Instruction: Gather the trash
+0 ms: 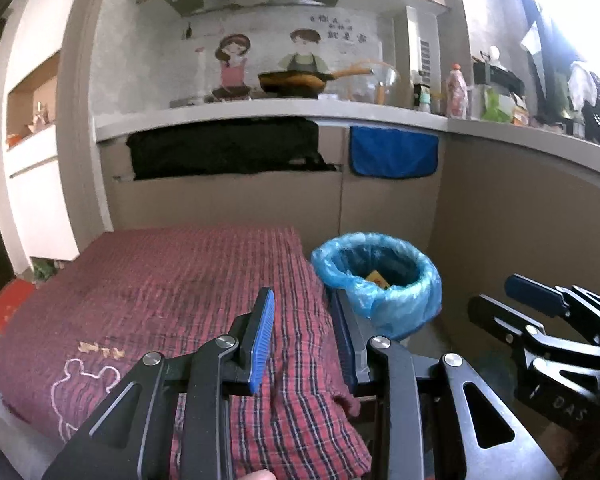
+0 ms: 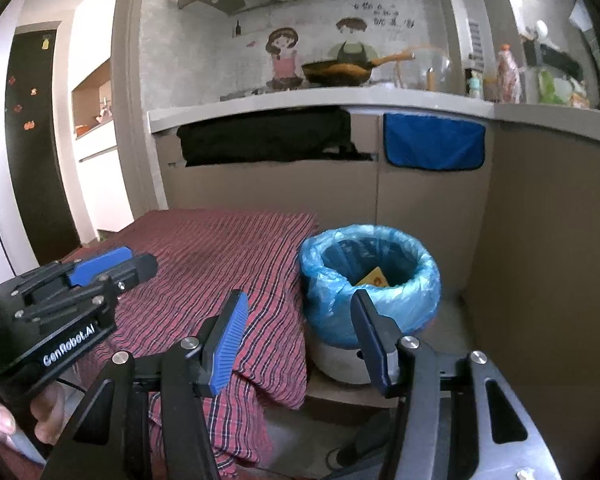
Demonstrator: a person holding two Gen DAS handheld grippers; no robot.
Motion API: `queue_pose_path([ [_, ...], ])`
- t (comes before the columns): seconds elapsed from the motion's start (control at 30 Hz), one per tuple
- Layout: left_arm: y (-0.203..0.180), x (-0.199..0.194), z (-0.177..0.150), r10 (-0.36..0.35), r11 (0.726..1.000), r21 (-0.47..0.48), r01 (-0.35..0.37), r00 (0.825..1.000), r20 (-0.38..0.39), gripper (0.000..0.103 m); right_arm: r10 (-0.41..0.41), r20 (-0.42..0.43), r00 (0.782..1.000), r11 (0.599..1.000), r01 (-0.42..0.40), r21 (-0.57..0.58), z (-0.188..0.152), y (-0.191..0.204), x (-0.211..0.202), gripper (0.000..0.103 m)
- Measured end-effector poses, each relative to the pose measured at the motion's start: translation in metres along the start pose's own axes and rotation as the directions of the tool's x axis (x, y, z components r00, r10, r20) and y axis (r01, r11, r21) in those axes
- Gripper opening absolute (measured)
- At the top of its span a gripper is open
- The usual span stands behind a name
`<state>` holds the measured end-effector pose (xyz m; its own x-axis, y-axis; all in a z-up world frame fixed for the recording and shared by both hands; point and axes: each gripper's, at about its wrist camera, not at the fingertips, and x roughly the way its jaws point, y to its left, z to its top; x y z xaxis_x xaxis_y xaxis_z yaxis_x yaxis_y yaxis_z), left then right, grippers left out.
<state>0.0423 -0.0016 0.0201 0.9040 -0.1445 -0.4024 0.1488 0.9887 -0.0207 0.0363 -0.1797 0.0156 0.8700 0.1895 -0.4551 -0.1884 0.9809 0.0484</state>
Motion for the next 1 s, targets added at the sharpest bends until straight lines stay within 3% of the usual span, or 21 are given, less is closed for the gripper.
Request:
queue_pose_path([
  [0.17,-0.002,-0.01,-0.005,0.036,0.999,0.019,-0.036,0.999,0.0,0.031,-0.009,0.017,1.0,1.0,0.009,-0.004,-0.003,0.003,-0.008,0.052],
  [0.4,0.012,-0.025,-0.009,0.093,0.995,-0.034,-0.093,0.996,0.012,0.031,-0.003,0.02,1.0,1.0,0.002,0.009,-0.008,0.005,-0.011,0.052],
  [0.57,0.007,-0.038,-0.013,0.094,0.995,0.031,-0.096,0.994,0.057,0.031,0.003,0.027,1.0,1.0,-0.003,0.004,-0.011,0.01,-0.011,0.053],
  [0.67,0.005,-0.038,-0.02,0.085,0.993,0.078,-0.086,0.996,0.022,0.032,0.004,0.022,1.0,1.0,-0.003,-0.01,-0.013,0.013,-0.01,0.053],
  [0.77,0.011,-0.034,-0.024,0.102,0.993,0.055,-0.1,0.995,-0.021,0.032,-0.001,0.026,1.0,1.0,0.002,-0.019,-0.014,0.016,-0.011,0.053],
  [1.0,0.015,-0.043,-0.023,0.127,0.991,0.026,-0.128,0.992,0.023,0.033,0.0,0.037,0.999,1.0,0.001,-0.01,-0.017,0.018,-0.014,0.054],
])
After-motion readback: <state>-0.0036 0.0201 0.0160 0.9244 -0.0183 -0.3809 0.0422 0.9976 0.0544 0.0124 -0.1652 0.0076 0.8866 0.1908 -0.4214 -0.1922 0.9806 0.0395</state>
